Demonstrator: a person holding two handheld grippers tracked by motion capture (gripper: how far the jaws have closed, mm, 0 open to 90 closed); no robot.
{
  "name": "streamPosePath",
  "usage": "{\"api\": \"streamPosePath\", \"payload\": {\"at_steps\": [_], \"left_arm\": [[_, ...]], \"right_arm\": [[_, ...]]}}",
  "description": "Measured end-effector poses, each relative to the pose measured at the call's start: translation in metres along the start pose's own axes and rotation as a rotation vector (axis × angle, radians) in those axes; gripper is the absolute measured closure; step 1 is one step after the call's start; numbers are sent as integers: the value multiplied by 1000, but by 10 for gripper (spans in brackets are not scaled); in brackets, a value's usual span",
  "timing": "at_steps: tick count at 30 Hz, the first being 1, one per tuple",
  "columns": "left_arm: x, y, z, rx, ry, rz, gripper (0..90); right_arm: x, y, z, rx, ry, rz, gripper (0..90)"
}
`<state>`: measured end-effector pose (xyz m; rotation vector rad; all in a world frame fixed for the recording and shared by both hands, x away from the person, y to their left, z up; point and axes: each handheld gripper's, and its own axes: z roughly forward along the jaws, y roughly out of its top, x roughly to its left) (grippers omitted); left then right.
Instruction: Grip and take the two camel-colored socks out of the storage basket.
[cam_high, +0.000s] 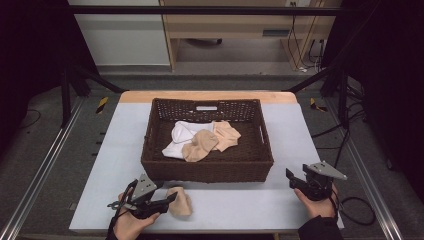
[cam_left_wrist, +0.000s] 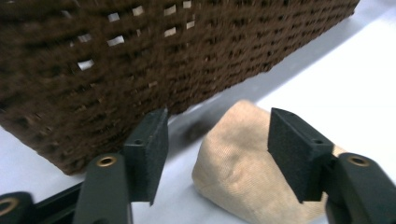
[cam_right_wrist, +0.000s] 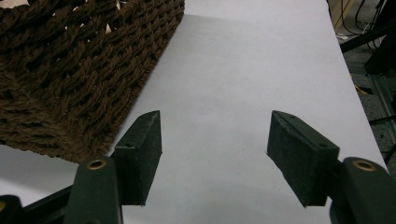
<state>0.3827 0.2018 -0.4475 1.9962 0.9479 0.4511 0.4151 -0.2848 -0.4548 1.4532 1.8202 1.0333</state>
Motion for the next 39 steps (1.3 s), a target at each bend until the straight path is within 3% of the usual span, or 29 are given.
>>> {"api": "streamPosePath", "payload": {"at_steps": [9, 10, 14, 19, 21, 26, 29, 30, 39], "left_arm": [[4, 20, -24, -88, 27, -6, 346], [6, 28, -30, -120, 32, -18, 346], [10, 44, -40, -169, 39, -22, 346], [14, 65, -47, -236, 57, -26, 345], [14, 68, -47, -242, 58, -26, 343], [16, 99, -43, -275, 67, -23, 338], [17, 108, -39, -280, 76, -27, 338], [19, 117, -35, -280, 85, -31, 338], [33, 145, -12, -285, 114, -65, 340]], "right_arm": [[-1, 1, 1, 1, 16, 15, 336], [-1, 1, 1, 0, 20, 24, 317], [-1, 1, 1, -22, 2, 10, 280], [0, 0, 3, -4, 0, -8, 275], [0, 0, 3, -2, -2, -11, 275], [-1, 1, 3, 1, 2, -12, 309], [-1, 1, 2, -1, 1, -14, 323], [-1, 1, 2, -3, 1, -14, 334], [0, 2, 2, -2, 11, -14, 373]]}}
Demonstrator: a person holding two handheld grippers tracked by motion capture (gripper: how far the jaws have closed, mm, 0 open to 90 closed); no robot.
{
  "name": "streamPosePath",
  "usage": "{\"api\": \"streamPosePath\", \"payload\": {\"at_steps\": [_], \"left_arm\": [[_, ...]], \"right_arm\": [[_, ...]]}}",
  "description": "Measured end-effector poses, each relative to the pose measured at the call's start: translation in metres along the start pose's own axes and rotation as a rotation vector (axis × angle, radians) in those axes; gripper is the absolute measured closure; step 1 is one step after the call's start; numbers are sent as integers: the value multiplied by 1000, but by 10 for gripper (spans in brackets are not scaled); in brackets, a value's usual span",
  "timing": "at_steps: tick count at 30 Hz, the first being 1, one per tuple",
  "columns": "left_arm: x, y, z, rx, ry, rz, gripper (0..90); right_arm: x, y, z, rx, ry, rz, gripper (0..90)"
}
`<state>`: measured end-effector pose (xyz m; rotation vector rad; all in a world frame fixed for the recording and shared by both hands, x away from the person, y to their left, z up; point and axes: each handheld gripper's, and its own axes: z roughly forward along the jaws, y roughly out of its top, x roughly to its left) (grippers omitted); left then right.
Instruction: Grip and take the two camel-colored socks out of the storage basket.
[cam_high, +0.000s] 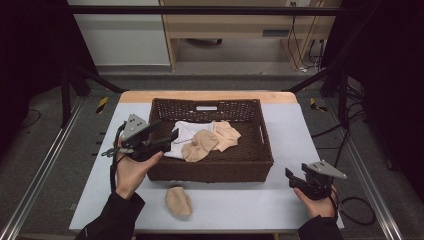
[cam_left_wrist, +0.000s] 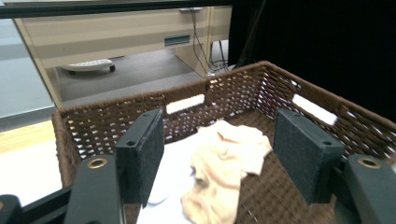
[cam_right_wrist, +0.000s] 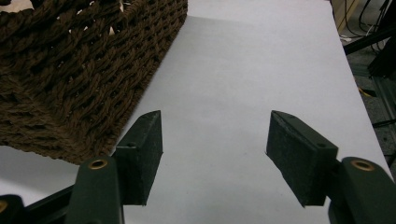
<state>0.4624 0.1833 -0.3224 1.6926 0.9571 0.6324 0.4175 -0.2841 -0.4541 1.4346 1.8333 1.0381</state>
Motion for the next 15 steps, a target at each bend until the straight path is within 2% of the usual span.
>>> {"api": "streamPosePath", "payload": {"at_steps": [6, 8, 15], "left_arm": [[4, 15, 25, 17, 36, 8, 345], [4, 18, 33, 14, 43, 23, 346], [5, 19, 61, 15, 61, 39, 363]], "right_arm": [[1, 1, 0, -1, 2, 2, 390], [0, 1, -1, -2, 2, 1, 393], [1, 1, 1, 5, -4, 4, 389]]}}
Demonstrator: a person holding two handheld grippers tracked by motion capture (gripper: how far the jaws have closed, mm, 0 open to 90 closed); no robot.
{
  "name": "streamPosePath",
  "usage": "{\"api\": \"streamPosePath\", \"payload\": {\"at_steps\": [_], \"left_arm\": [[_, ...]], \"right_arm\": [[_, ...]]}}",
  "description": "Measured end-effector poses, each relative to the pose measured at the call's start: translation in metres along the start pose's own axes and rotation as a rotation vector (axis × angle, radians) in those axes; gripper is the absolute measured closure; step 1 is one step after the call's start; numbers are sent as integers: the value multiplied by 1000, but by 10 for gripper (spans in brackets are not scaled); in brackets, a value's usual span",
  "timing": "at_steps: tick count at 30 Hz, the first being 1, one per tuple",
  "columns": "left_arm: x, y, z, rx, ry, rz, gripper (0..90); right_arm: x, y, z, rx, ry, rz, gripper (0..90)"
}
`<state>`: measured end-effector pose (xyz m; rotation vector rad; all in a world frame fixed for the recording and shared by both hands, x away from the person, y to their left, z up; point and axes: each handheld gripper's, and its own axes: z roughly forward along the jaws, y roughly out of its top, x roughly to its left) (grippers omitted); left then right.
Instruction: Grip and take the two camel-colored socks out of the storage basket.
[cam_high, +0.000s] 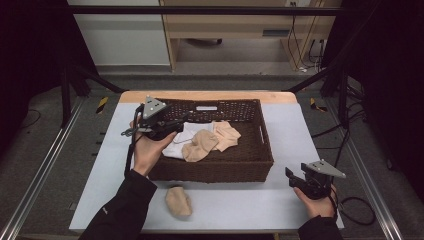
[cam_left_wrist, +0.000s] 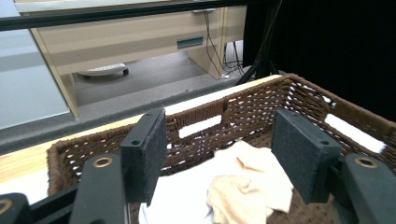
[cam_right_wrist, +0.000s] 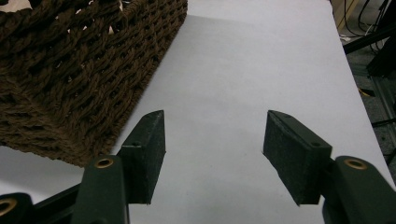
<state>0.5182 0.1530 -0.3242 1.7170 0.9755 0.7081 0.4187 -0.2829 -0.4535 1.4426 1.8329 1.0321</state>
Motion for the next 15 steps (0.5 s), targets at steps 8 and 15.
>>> {"api": "streamPosePath", "payload": {"at_steps": [8, 15], "left_arm": [[5, -15, 41, 92, 20, -4, 390], [4, -37, 65, 148, 7, -22, 424]], "right_arm": [[-1, 0, 1, 2, 0, -5, 392], [-2, 0, 1, 3, 8, -3, 393]]}}
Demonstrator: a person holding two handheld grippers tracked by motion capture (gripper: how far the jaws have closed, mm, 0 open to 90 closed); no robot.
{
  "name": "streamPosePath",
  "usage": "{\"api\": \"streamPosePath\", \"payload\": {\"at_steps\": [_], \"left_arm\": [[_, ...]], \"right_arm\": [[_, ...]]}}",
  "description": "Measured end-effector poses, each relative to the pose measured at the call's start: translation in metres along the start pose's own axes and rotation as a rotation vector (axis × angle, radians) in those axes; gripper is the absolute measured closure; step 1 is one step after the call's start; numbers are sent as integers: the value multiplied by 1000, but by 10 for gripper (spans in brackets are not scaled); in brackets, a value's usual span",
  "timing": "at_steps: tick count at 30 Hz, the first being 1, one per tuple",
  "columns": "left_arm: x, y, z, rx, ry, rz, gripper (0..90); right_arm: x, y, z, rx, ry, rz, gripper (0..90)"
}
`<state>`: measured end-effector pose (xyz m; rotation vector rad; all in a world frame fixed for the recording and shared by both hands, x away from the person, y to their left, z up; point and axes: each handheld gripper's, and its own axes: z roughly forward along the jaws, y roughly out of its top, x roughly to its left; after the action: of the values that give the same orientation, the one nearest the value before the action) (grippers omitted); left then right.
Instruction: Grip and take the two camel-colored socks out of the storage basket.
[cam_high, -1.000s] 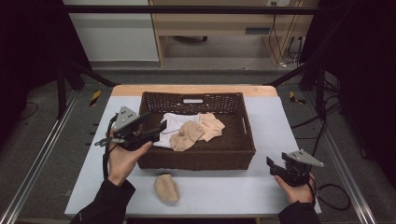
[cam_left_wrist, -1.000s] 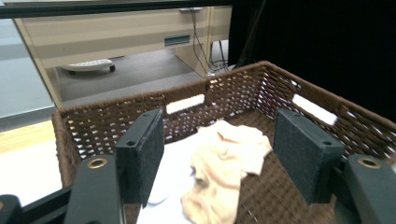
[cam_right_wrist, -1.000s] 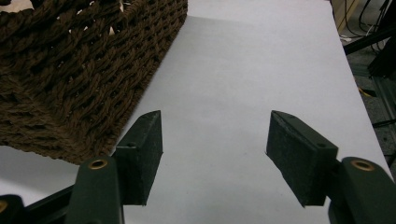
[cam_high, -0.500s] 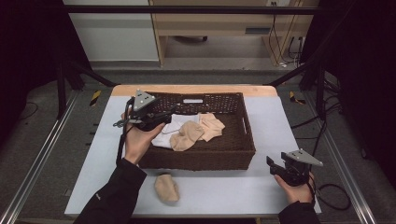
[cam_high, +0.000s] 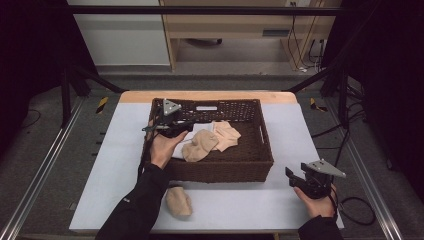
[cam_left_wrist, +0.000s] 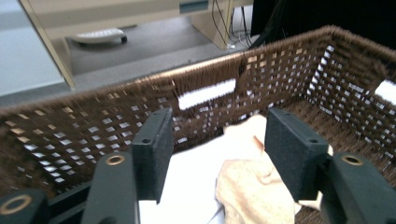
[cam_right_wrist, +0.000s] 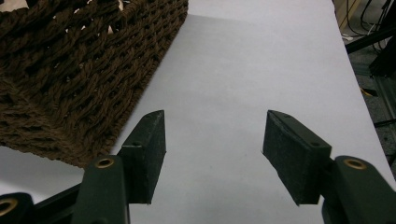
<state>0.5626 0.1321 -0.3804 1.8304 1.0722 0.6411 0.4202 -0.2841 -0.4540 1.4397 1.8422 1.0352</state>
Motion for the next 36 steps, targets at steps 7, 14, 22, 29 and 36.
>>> {"api": "streamPosePath", "payload": {"at_steps": [7, 14, 22, 29, 36], "left_arm": [[-5, -15, 17, 85, -17, 20, 492], [-11, -23, 24, 156, -15, 82, 522], [-15, -29, 32, 240, -6, 139, 481], [-15, -34, 38, 303, -4, 155, 480], [-13, -37, 43, 362, -40, 159, 609]], "right_arm": [[0, 0, 1, 6, 5, -2, 403], [1, -1, 1, 11, 3, -4, 406], [1, -1, 3, 22, 6, -9, 416], [2, -1, 5, 29, 10, -11, 422], [1, -1, 4, 31, 16, -4, 434]]}}
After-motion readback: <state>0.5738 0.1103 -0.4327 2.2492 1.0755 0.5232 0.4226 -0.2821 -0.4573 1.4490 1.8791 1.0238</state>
